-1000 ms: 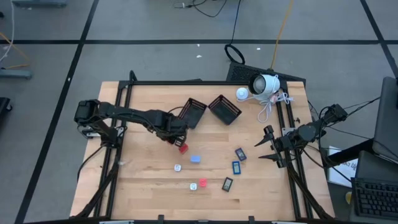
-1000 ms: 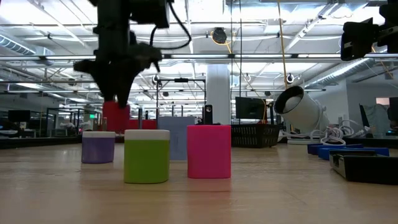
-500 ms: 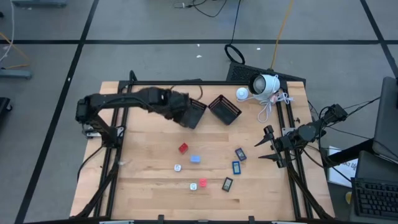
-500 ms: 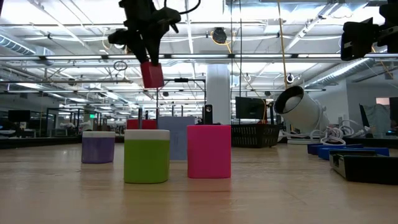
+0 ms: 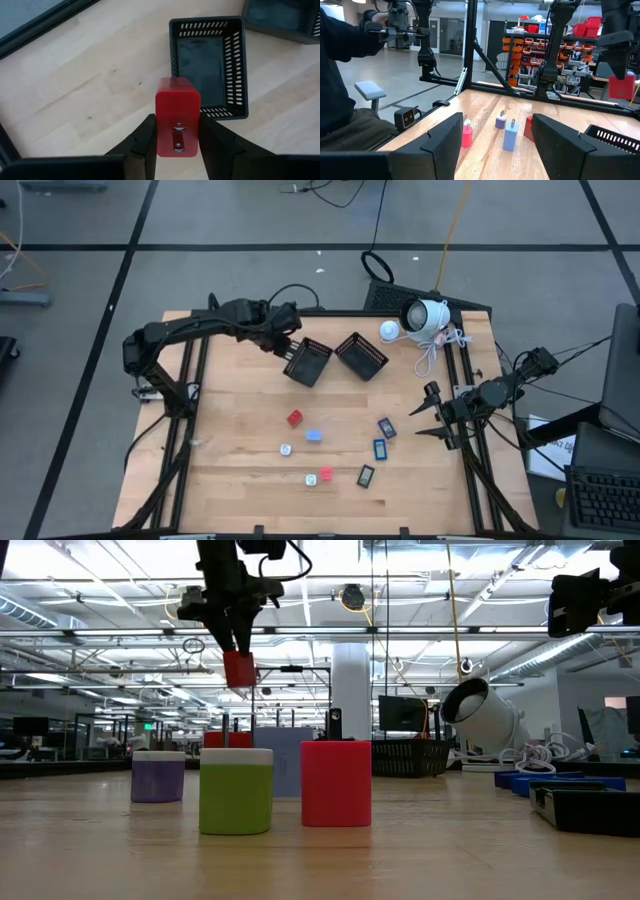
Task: Pick & Place Office items
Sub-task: Put the left red charger adapter into the left black bin
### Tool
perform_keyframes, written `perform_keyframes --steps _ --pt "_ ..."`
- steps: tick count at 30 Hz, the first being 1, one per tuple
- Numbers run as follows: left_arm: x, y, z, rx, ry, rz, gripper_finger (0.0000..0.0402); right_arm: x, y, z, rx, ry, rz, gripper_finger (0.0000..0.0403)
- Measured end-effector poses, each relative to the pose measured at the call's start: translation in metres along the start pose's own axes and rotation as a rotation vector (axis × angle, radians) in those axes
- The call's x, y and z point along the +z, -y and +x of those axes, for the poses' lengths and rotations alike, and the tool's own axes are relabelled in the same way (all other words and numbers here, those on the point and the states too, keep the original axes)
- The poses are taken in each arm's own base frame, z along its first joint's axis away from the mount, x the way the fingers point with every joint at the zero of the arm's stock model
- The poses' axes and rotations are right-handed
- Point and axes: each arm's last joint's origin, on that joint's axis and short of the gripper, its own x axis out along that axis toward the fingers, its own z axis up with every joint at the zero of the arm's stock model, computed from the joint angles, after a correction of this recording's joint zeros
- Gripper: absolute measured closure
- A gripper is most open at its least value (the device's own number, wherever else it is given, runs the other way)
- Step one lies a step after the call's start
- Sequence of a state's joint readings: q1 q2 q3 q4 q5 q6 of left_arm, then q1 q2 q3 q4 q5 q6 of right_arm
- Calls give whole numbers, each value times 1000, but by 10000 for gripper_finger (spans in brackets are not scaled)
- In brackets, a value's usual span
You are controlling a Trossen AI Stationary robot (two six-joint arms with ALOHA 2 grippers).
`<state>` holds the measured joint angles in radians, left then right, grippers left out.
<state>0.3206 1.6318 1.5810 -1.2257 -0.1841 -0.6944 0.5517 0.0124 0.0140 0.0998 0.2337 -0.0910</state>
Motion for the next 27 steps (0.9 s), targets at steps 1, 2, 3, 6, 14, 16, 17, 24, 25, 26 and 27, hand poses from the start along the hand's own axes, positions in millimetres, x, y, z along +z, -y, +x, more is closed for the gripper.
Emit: perform_keyframes --steps 1,2,3,6,14,16,17,24,25,26,27 --pt "0 0 0 0 0 5 288 0 0 0 0 0 0 179" --pt "0 0 0 -1 1 8 288 0 0 0 0 0 0 179" --pt "0 0 0 -2 2 9 288 0 0 0 0 0 0 179" --pt "0 0 0 -2 2 10 287 0 0 0 0 0 0 179" --pt "0 1 0 -24 -15 11 288 0 0 0 0 0 0 179" --pt "0 1 0 -25 -16 11 288 0 0 0 0 0 0 179" --pt "0 1 0 -25 -16 11 288 0 0 0 0 0 0 179" --pt "0 1 0 -25 -16 10 288 0 0 0 0 0 0 179" --pt "0 1 0 -25 -16 10 288 0 0 0 0 0 0 179" --pt "0 1 0 -25 -15 9 288 0 0 0 0 0 0 179" --pt "0 1 0 -27 -13 8 288 0 0 0 0 0 0 179"
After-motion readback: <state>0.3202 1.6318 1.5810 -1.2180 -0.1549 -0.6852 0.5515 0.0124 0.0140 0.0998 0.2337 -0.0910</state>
